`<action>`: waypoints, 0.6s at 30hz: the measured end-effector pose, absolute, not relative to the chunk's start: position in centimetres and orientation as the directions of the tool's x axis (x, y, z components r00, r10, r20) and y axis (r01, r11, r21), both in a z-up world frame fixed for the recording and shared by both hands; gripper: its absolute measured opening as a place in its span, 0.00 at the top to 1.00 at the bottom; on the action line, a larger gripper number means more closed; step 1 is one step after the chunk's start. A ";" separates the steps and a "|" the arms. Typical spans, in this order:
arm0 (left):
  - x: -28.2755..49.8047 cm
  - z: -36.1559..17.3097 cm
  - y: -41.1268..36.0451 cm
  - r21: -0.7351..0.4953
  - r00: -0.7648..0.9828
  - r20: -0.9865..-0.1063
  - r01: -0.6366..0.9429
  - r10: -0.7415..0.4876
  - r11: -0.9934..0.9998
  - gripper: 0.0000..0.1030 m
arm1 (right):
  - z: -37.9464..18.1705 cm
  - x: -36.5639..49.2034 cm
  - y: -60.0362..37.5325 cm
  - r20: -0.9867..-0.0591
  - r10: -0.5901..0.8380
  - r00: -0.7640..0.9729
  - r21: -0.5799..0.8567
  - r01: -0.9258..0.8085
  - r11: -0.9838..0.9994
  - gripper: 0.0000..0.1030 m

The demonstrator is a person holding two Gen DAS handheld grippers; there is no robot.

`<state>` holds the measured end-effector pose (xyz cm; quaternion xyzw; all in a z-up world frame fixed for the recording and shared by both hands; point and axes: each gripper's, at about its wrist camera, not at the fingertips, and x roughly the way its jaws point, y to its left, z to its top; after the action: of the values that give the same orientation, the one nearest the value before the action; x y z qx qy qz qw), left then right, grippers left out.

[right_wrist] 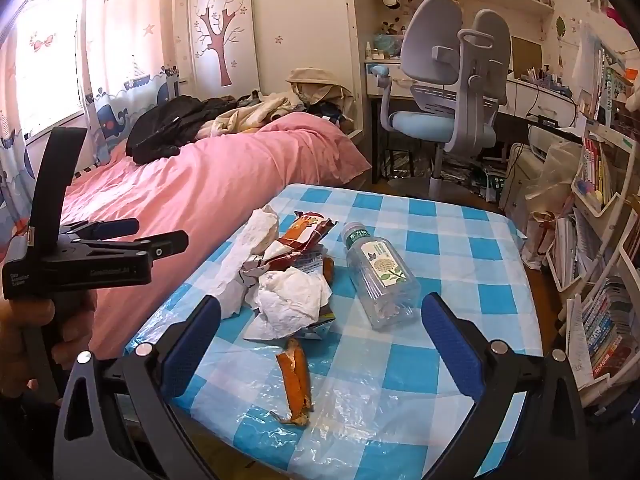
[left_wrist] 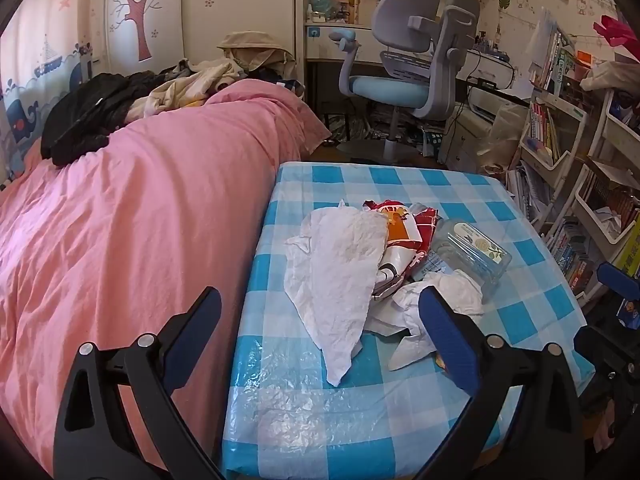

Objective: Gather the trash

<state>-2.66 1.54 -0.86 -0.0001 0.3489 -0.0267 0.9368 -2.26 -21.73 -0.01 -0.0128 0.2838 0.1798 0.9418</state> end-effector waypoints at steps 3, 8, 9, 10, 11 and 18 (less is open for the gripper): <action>-2.6 -0.9 1.6 -0.018 0.754 -0.655 0.049 -0.049 0.999 0.07 | -0.1 -2.3 -21.5 -0.539 0.329 0.775 0.079 -0.342 0.936 0.06; -2.7 -0.9 1.6 -0.017 0.755 -0.654 0.051 -0.050 0.999 0.07 | -0.1 -2.2 -21.6 -0.539 0.327 0.777 0.078 -0.340 0.937 0.06; -2.6 -0.9 1.6 -0.017 0.755 -0.654 0.051 -0.050 0.999 0.07 | -0.1 -2.2 -21.6 -0.539 0.327 0.777 0.078 -0.340 0.937 0.06; -2.6 -0.9 1.6 -0.018 0.755 -0.654 0.051 -0.050 0.999 0.07 | -0.1 -2.2 -21.5 -0.539 0.327 0.777 0.078 -0.340 0.937 0.06; -2.7 -0.9 1.5 -0.018 0.755 -0.654 0.051 -0.050 0.999 0.07 | -0.1 -2.2 -21.5 -0.538 0.327 0.777 0.078 -0.340 0.937 0.06; -2.7 -0.9 1.5 -0.018 0.755 -0.654 0.051 -0.050 0.999 0.07 | -0.2 -2.2 -21.3 -0.538 0.327 0.777 0.077 -0.341 0.937 0.06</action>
<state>-2.67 1.54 -0.87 0.0006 0.3492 -0.0269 0.9367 -2.18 -21.34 -0.18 -0.0124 0.2833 0.1772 0.9424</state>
